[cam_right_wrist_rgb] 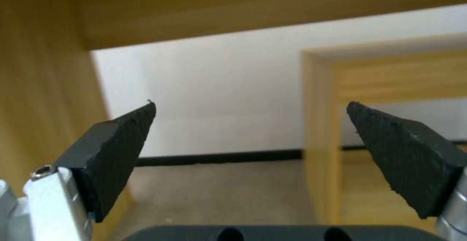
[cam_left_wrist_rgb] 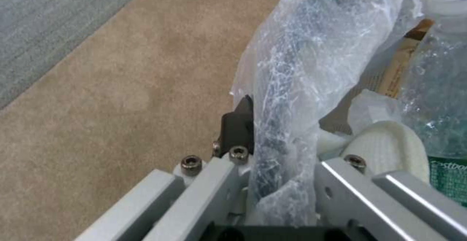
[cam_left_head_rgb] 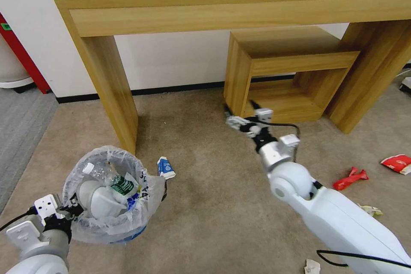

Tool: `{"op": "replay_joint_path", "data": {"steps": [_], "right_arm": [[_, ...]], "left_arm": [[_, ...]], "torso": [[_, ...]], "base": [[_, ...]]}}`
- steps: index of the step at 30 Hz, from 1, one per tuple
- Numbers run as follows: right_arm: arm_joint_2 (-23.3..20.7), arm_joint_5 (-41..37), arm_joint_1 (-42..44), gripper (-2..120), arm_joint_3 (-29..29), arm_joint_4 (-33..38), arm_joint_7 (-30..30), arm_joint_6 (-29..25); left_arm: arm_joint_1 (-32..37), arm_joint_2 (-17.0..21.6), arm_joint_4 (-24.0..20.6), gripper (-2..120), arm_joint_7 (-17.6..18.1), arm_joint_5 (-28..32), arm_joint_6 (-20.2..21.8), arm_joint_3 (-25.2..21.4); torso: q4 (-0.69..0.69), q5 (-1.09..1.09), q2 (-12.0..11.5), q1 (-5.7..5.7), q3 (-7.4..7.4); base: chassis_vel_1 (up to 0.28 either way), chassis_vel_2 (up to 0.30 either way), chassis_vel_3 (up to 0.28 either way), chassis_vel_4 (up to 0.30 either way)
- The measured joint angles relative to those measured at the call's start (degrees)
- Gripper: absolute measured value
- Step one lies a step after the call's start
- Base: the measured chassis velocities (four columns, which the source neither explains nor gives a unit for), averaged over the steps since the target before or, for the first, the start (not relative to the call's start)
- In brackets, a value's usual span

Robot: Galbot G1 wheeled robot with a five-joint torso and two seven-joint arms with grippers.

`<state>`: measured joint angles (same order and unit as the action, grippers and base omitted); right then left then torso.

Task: Pick up the trash bin and place the garbage on the floor into it.

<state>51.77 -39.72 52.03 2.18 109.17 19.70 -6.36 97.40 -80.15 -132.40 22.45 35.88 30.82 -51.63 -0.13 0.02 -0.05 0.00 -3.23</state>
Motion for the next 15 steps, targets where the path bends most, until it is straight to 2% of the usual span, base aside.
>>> {"op": "replay_joint_path", "data": {"steps": [2, 3, 8, 15], "right_arm": [[1.3, 1.8, 3.6, 100, 4.7, 0.5, 0.7, 0.4], [1.3, 1.8, 3.6, 100, 4.7, 0.5, 0.7, 0.4], [4.0, 7.0, 10.2, 100, 11.8, 1.4, 1.3, 0.5], [6.3, 10.2, 15.3, 100, 16.5, 2.0, 2.0, -0.2]], "left_arm": [[0.0, 0.1, 0.1, 1, -0.1, -0.3, -0.1, 0.0], [0.0, 0.1, 0.1, 1, -0.1, -0.3, -0.1, 0.0], [0.0, 0.0, 0.4, 1, -0.2, -0.6, -0.3, 0.4], [0.1, -0.1, 0.4, 1, -0.2, -0.8, -0.3, 0.6]], "torso": [[0.01, -0.03, 0.0, 0.00, 0.00], [0.01, -0.03, 0.0, 0.00, 0.00], [0.01, -0.02, 0.0, 0.00, 0.00], [0.01, -0.02, 0.0, 0.00, 0.00]], "base": [[0.000, 0.000, 0.000, 0.000], [0.000, 0.000, 0.000, 0.000], [0.000, 0.000, 0.000, 0.000], [0.000, 0.000, 0.000, 0.000]]}}
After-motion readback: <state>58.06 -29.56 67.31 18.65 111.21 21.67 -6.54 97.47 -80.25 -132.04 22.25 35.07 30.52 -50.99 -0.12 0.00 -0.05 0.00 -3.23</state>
